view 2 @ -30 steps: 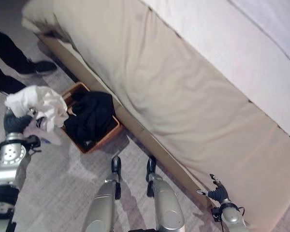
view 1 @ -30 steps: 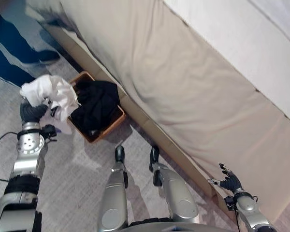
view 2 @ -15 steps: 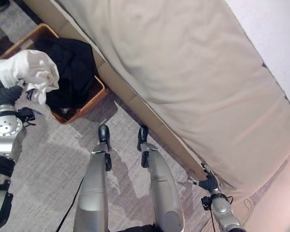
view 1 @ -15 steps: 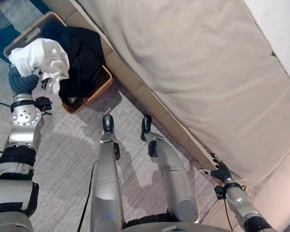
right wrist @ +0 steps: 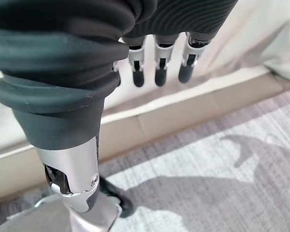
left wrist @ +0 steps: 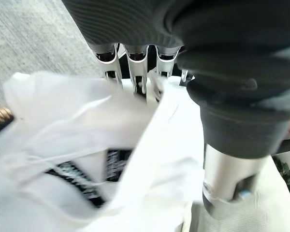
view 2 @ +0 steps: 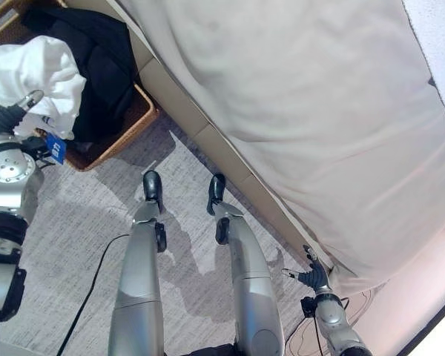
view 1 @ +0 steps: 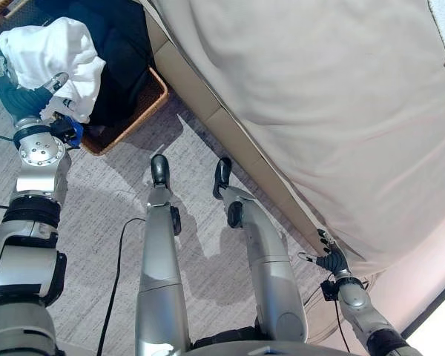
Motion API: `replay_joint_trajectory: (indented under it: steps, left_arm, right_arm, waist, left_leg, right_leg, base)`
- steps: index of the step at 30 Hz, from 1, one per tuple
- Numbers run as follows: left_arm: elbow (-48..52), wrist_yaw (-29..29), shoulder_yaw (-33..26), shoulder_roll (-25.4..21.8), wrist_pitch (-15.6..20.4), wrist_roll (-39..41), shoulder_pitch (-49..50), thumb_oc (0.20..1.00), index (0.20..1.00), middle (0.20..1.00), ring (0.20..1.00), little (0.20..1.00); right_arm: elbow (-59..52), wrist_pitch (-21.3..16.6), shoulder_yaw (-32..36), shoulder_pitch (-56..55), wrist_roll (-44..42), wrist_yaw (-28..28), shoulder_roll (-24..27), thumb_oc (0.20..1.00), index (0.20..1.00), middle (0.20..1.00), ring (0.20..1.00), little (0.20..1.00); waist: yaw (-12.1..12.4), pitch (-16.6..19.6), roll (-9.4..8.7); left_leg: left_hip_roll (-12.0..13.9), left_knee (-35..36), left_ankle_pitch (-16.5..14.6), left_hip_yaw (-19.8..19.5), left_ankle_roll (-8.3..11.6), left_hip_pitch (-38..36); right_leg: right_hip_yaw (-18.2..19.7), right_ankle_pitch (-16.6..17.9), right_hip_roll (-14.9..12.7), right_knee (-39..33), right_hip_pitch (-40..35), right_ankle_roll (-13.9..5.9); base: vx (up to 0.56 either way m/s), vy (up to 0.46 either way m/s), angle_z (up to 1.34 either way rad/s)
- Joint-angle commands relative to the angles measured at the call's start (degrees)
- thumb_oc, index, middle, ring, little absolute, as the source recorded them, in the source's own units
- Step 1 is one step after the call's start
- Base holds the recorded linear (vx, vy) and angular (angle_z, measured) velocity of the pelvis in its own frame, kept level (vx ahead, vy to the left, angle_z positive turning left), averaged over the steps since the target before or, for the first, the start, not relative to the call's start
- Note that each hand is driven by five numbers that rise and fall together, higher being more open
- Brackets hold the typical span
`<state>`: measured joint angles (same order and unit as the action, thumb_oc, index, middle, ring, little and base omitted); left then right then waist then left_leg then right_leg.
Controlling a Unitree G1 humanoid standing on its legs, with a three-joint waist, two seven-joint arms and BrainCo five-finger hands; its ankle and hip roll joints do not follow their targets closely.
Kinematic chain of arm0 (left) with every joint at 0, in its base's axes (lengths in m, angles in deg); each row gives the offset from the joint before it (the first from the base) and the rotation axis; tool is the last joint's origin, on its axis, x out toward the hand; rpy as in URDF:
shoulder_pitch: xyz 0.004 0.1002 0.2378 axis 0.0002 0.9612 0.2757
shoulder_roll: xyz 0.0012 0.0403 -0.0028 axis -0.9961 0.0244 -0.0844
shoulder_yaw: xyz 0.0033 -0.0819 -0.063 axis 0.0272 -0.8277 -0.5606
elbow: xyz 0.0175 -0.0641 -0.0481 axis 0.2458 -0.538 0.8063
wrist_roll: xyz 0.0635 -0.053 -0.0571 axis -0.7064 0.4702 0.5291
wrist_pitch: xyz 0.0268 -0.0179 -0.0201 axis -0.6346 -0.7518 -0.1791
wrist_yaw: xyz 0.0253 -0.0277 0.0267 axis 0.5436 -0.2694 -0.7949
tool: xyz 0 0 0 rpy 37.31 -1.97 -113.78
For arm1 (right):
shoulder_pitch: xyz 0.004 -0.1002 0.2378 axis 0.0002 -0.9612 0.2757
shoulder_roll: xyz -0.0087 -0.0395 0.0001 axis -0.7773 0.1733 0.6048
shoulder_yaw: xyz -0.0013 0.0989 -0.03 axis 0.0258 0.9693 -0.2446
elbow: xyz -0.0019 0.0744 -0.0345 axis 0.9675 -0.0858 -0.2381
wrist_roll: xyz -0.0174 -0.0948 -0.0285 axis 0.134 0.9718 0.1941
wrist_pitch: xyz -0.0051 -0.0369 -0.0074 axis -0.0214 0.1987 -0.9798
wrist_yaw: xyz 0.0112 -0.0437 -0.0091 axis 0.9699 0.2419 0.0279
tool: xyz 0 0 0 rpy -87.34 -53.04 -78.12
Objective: Pick up clothes into the bucket
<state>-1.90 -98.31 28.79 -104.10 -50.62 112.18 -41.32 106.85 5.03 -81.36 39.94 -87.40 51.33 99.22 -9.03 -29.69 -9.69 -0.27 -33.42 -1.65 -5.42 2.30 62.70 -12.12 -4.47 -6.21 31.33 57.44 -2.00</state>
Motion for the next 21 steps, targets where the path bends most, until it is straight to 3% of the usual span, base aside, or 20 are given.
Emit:
replay_joint_trajectory:
  steps: [1,11,21]
  left_arm:
    - [0.4,-1.3,-1.6,-3.6,2.3,0.7,-2.0,1.000,1.000,1.000,1.000,1.000]
    - [0.9,-1.1,-5.7,-1.4,2.2,0.0,3.7,1.000,1.000,1.000,1.000,1.000]
    - [3.8,0.0,-12.6,8.4,2.5,-3.2,19.8,1.000,1.000,1.000,1.000,1.000]
  right_arm:
    - [-1.3,-0.7,-0.9,0.0,-2.0,-1.5,1.4,1.000,1.000,1.000,1.000,1.000]
    - [-1.3,-0.5,-1.9,0.8,-1.0,-1.1,2.0,1.000,1.000,1.000,1.000,1.000]
    - [1.5,1.1,0.3,1.5,0.6,-1.9,1.2,1.000,1.000,1.000,1.000,1.000]
  waist:
    - [1.7,-0.1,-2.40]
    - [2.4,-0.1,-0.72]
    - [5.1,-0.1,2.92]
  left_leg:
    - [0.4,-5.8,-8.7,0.1,-1.72,-3.8]
    - [0.4,-0.8,-6.9,0.8,-1.33,-9.1]
    - [0.7,8.9,-3.8,2.0,0.02,-24.9]
  right_leg:
    - [2.4,2.1,-3.2,-3.5,-3.2,-6.01]
    - [2.6,2.5,-3.2,-6.1,-7.0,-5.65]
    - [2.6,2.3,-3.1,-10.3,-20.4,-4.81]
  base:
    - [0.00,0.000,0.00]
    - [0.00,-0.004,0.00]
    - [-0.01,-0.053,-0.01]
